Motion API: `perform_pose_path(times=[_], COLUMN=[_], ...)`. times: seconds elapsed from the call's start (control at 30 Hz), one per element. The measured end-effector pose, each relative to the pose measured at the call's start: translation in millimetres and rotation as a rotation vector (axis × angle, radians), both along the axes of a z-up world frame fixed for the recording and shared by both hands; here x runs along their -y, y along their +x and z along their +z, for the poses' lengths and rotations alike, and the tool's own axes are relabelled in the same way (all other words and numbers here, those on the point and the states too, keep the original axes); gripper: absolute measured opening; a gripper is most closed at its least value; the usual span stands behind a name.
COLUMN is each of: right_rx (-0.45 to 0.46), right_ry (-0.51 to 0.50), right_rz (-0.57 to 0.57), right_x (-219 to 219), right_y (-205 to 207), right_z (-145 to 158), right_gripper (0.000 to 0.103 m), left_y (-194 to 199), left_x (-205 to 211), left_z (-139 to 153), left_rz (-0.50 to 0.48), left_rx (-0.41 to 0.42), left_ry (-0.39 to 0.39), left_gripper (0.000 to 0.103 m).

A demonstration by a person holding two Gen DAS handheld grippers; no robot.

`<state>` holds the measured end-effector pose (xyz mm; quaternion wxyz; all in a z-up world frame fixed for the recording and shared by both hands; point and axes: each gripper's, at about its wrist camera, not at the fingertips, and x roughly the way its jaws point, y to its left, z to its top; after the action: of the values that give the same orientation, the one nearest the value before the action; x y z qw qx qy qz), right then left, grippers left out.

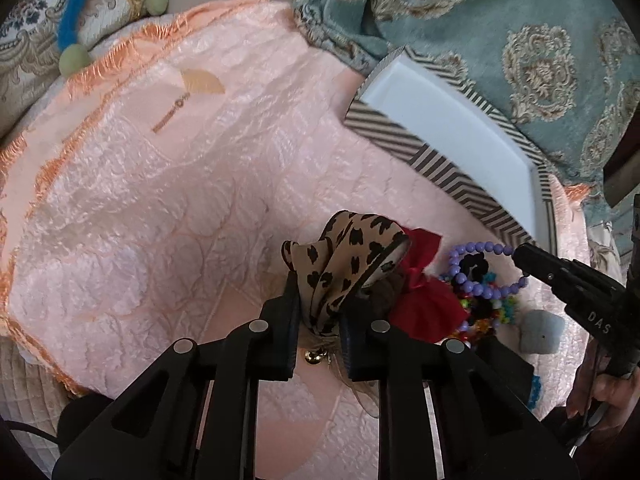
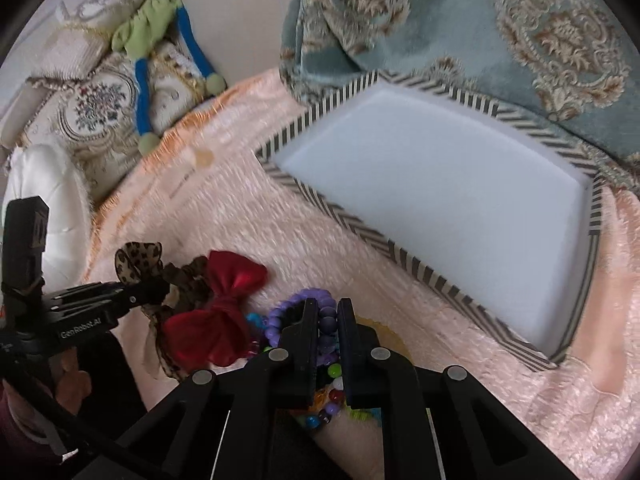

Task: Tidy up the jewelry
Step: 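Grasp the leopard bow clip with left gripper while right grasps purple bracelet, then lower leopard clip into tray with left gripper while right drops purple bracelet there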

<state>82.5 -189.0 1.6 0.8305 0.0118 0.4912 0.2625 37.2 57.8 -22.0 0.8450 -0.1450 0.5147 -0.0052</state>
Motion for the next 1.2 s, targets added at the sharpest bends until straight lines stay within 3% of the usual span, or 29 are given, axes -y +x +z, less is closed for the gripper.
perform_pose_path(times=[0.33, 0.57, 0.77, 0.93, 1.2], right_rx=[0.093, 0.13, 0.151, 0.124, 0.049], right_ry=[0.07, 0.066, 0.03, 0.044, 0.04], right_rz=[-0.053, -0.115, -0.194, -0.264, -0.336], right_x=[12.9, 35.2, 53.4, 69.3, 86.7], right_y=[-9.7, -4.4, 15.8, 43.3, 74.5], right_z=[43.9, 63.0, 63.4, 46.6, 4.2], right_gripper=[0.009, 0.009, 0.009, 0.009, 0.009], left_y=[-13.0, 1.2, 48.5, 98.5, 180.0], left_x=[-4.2, -2.1, 18.9, 36.8, 62.8], left_z=[43.2, 70.0, 86.2, 89.5, 47.5], left_rz=[0.006, 0.011, -0.005, -0.008, -0.002], left_rx=[0.096, 0.15, 0.186, 0.209, 0.15], left_ry=[-0.006, -0.023, -0.013, -0.01, 0.045], left_gripper=[0.015, 0.015, 0.015, 0.015, 0.015])
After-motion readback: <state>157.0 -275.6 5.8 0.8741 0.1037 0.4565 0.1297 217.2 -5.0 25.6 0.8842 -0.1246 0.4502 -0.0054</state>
